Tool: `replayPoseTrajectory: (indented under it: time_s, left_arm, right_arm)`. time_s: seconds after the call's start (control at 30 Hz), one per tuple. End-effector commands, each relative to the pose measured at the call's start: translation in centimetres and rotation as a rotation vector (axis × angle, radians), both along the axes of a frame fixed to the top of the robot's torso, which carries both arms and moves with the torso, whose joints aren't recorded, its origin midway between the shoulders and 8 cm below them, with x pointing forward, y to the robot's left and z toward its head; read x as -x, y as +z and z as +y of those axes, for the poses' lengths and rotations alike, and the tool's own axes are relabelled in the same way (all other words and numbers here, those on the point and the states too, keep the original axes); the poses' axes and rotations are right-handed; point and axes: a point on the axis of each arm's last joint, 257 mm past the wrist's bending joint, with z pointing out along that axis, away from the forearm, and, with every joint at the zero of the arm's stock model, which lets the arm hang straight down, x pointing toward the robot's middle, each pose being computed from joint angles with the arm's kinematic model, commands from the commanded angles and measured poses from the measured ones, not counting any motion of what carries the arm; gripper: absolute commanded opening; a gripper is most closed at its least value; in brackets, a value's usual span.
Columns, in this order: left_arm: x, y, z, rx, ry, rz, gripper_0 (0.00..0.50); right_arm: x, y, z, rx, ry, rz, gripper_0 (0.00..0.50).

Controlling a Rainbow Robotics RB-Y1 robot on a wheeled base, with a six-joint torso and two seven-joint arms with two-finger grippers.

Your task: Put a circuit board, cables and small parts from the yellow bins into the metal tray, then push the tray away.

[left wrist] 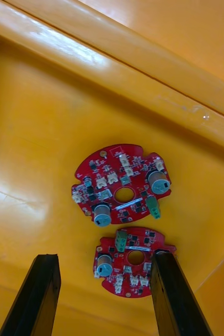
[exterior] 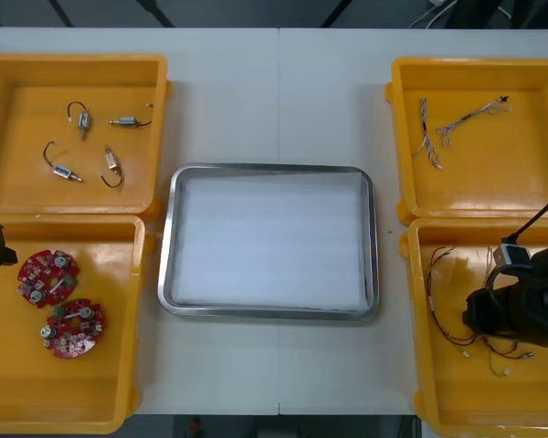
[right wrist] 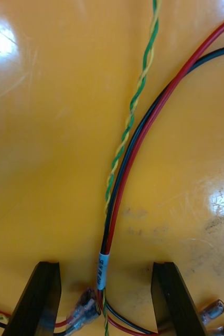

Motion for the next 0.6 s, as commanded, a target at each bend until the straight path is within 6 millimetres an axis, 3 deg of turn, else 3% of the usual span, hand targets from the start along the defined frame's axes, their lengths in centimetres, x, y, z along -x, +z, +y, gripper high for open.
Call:
replayPoseTrajectory:
  time_s: [0.03,0.13,0.2,0.27,0.33,0.37,0.6]
  left_arm:
    - [-1.4,1.1,-0.1,-0.086,-0.088,-0.048,0.5]
    - [-1.6,0.5,-0.1,-0.097,-0.09,-0.056,0.5]
    - [-1.8,0.3,0.1,-0.109,-0.087,-0.061,0.5]
    - [-1.8,-0.2,-0.2,-0.103,-0.085,-0.064,0.5]
    - [-1.9,-0.5,-0.4,-0.095,-0.081,-0.064,0.5]
    - [-1.9,-0.5,-0.5,-0.091,-0.081,-0.068,0.5]
    - [-1.9,-1.6,-0.8,-0.098,-0.084,-0.068,0.5]
  right_arm:
    - [1.1,-0.7,-1.4,0.037,-0.008,0.023,0.5]
    - [1.2,-0.8,-1.3,0.037,-0.006,0.027,0.5]
    - [1.3,-0.9,-1.3,0.039,-0.004,0.029,0.414]
    - [1.4,-1.0,-1.3,0.037,-0.004,0.031,0.179]
    - [1.3,-0.9,-1.3,0.037,-0.004,0.03,0.018]
    - [1.3,-0.9,-1.3,0.039,-0.004,0.029,0.0]
    - [1.1,-0.8,-1.4,0.046,-0.001,0.024,0.0]
